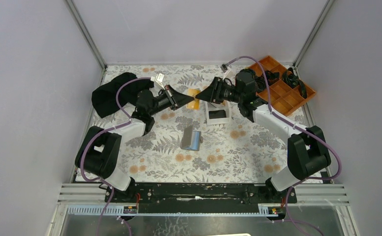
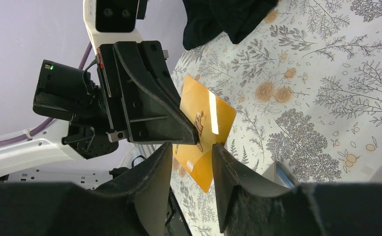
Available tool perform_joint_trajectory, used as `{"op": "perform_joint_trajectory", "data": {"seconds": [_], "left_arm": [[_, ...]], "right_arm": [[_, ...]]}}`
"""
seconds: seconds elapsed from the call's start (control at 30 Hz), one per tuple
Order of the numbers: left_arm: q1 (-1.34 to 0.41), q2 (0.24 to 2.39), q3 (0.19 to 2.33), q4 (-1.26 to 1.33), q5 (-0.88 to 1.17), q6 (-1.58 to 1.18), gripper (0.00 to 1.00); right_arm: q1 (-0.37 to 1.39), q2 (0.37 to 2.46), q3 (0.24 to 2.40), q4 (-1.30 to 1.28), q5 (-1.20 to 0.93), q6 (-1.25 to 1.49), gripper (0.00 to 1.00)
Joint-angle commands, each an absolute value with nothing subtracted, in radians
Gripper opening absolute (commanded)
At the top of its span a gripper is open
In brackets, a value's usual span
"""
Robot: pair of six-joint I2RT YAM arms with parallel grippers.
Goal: Put the credit cards into the card holder
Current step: Pick up the credit card from the storage box.
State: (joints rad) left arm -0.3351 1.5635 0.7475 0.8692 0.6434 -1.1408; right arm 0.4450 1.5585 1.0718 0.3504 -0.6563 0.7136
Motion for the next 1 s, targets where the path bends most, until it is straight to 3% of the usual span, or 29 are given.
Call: {"op": "perform_joint_trajectory", "data": {"seconds": [0.0, 0.43, 0.97], "left_arm": [[-0.341, 1.551, 0.750, 0.914, 0.612, -1.133, 0.00], [-0.339, 1.529, 0.755, 0.862, 0.603, -1.098, 0.00], [-0.339, 1.584, 0.737, 0.959, 0.650, -1.193, 0.00]], "right_arm": [[0.454, 1.538, 1.064, 0.398, -0.676, 0.703, 0.42], [0.452, 1.516, 1.014, 0.403, -0.661, 0.691, 0.42], [0.453, 1.605, 0.994, 0.604, -0.725, 0.819, 0.39]]}}
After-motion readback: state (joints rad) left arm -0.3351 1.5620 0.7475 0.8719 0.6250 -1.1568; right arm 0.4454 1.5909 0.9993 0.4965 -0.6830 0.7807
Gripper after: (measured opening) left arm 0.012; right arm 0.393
